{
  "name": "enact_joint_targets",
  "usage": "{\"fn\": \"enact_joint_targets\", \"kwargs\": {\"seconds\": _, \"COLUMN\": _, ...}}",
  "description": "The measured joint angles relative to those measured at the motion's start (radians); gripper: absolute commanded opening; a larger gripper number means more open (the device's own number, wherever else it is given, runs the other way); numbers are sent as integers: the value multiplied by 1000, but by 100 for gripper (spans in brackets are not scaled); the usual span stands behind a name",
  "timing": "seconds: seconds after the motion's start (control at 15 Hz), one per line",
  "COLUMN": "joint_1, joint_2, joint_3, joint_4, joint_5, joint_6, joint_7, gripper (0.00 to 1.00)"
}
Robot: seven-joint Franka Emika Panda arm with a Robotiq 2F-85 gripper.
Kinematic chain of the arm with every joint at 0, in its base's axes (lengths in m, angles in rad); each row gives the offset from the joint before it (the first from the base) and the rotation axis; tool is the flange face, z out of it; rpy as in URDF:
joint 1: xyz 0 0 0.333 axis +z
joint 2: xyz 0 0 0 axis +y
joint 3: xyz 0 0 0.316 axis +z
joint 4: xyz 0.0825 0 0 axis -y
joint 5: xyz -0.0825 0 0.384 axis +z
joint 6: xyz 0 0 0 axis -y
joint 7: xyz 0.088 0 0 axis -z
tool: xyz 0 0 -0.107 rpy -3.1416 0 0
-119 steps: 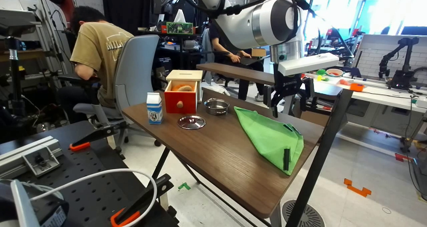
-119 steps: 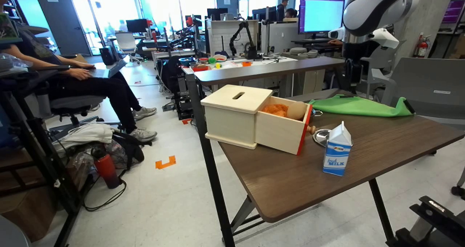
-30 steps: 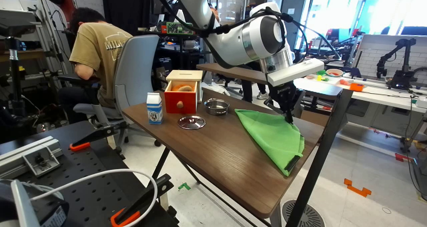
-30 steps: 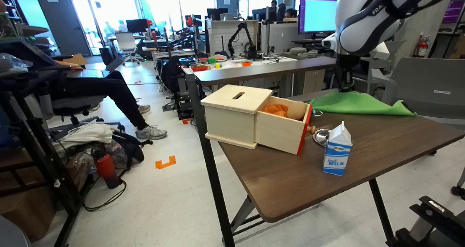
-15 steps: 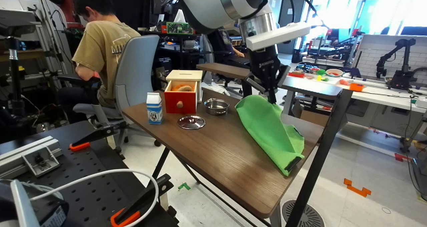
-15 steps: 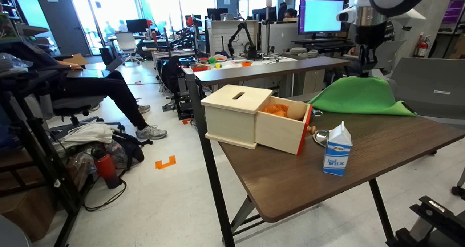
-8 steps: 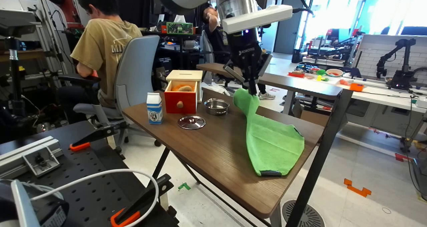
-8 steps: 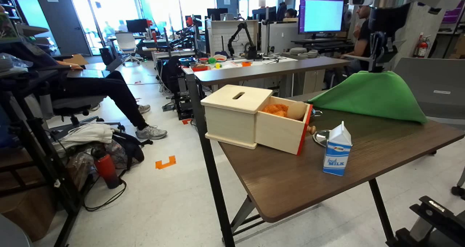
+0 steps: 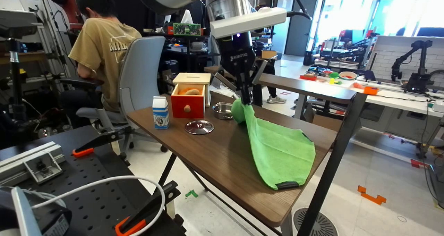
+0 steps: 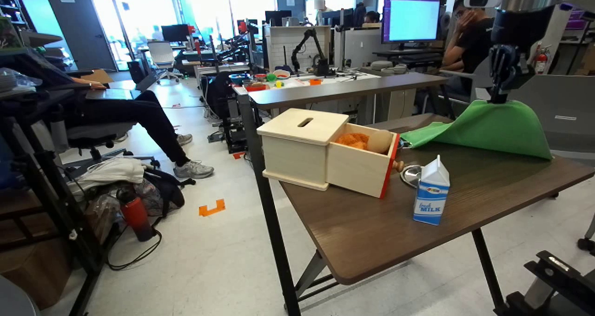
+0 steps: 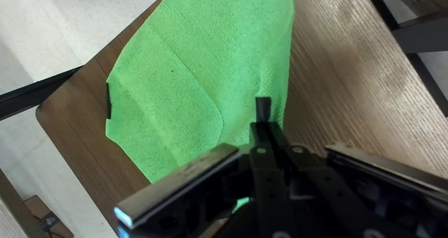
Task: Unfold the green object
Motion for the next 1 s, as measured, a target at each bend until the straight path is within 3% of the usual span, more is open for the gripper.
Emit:
{"fn": "enact_joint_targets", "kwargs": {"seconds": 0.07, "joint_1": 0, "joint_2": -9, "joint_3": 0, "joint_4": -18, "joint_5": -4, "joint_6": 9, "joint_7": 0, "gripper": 34}}
{"fn": "enact_joint_targets", "kwargs": {"seconds": 0.13, "joint_1": 0, "joint_2": -19, "joint_3": 0, "joint_4": -36, "joint_5": -9, "joint_6": 17, "joint_7": -1, "gripper": 37}}
{"fn": "enact_joint_targets", "kwargs": {"seconds": 0.67, "joint_1": -10, "joint_2": -96, "joint_3": 2, "joint_4": -126, "joint_5": -14, "joint_6": 47, "joint_7": -57, "gripper": 95}}
{"fn": "enact_joint_targets", "kwargs": {"seconds": 0.73, "joint_1": -13, "joint_2": -103, "joint_3": 5, "joint_4": -127, "joint_5": -7, "joint_6": 47, "joint_7": -62, "gripper": 99}}
{"fn": "enact_joint_targets", "kwargs": {"seconds": 1.0, "joint_1": -19, "joint_2": -111, "joint_3": 22, "joint_4": -86, "joint_5": 88, "joint_6": 38, "joint_7": -79, "gripper": 100}}
